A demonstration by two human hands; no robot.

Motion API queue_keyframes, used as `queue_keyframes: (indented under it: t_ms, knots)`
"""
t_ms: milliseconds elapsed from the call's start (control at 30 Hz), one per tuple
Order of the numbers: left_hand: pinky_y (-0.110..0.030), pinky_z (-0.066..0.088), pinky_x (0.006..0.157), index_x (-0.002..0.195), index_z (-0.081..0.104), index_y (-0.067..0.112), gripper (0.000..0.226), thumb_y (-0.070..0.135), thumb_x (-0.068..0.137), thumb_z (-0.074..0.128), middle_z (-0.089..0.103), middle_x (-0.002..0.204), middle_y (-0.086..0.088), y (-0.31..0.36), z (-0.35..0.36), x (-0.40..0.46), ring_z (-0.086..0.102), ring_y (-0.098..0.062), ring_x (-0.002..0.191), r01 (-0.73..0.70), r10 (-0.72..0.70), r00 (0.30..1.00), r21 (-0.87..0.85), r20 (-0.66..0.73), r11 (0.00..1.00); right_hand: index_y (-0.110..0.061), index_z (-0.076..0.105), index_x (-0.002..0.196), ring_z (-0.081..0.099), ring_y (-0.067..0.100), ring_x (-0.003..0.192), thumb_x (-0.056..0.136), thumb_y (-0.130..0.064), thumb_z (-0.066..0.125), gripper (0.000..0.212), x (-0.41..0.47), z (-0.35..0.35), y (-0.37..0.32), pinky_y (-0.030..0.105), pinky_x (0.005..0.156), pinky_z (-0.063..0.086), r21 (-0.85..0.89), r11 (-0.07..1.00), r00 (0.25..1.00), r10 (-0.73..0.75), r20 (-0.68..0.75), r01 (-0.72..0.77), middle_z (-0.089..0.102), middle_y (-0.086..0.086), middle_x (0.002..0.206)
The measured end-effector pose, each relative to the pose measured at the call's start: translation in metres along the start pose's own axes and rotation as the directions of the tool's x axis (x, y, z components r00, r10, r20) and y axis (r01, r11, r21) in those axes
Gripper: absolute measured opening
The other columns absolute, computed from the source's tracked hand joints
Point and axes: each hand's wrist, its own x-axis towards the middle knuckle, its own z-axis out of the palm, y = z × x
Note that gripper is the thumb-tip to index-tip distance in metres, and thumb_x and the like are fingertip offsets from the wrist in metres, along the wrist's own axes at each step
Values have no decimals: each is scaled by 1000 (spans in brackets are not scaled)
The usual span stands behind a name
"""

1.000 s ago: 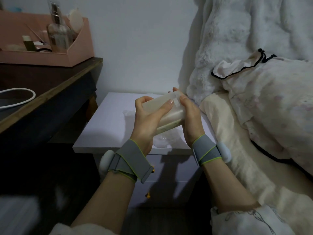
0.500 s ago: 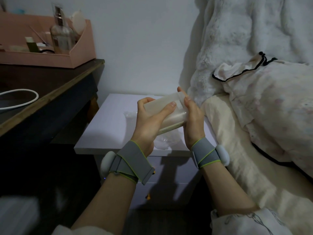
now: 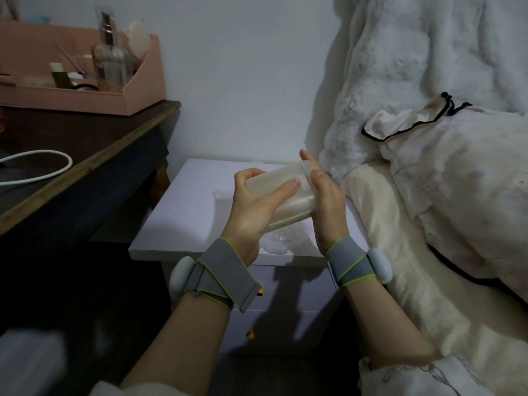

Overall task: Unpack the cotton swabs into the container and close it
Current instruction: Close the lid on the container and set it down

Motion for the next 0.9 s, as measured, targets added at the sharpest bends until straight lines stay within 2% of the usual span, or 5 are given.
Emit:
queue_keyframes:
  t_ms: [167, 267, 400, 567, 900]
  knots:
    - [-51, 54, 87, 95, 43, 29, 36, 29, 76, 73, 53, 112, -3, 1, -1, 0, 59, -27, 106, 1, -4, 998, -46, -64, 999, -40, 63, 106, 59, 11, 104, 80, -38, 40, 35, 4, 1, 0, 28, 89, 45, 60, 991, 988, 112, 111, -119, 62, -5, 116]
    - [-48, 56, 84, 91, 43, 30, 32, 37, 76, 72, 54, 107, 0, 0, 1, 1, 58, -25, 104, -21, 17, 991, -33, -130, 999, -37, 63, 108, 57, 15, 95, 79, -38, 40, 37, 5, 3, 1, 30, 83, 45, 80, 985, 982, 143, 127, -154, 63, 2, 104]
    - [-43, 57, 81, 93, 43, 32, 32, 34, 78, 71, 53, 104, 2, 0, 3, 1, 57, -22, 99, -24, 24, 992, -1, -124, 1000, -38, 67, 104, 58, 15, 98, 81, -40, 44, 33, 3, 5, 1, 32, 86, 46, 80, 990, 993, 112, 46, -115, 63, 4, 113]
    - [-36, 55, 77, 116, 40, 32, 46, 38, 80, 68, 52, 105, 4, 0, 3, -1, 56, -17, 96, 97, -99, 994, -66, -34, 993, -42, 67, 98, 53, 19, 122, 72, -43, 51, 30, 2, 4, -2, 40, 107, 41, 47, 998, 999, 45, -9, -45, 57, 6, 133]
    - [-41, 57, 81, 110, 43, 28, 41, 33, 79, 70, 54, 105, 1, 1, 1, 2, 58, -21, 99, 90, -93, 995, -57, -45, 994, -37, 64, 100, 60, 9, 105, 78, -35, 44, 30, 1, 6, -4, 27, 92, 47, 71, 996, 998, 58, -22, -56, 61, 4, 127]
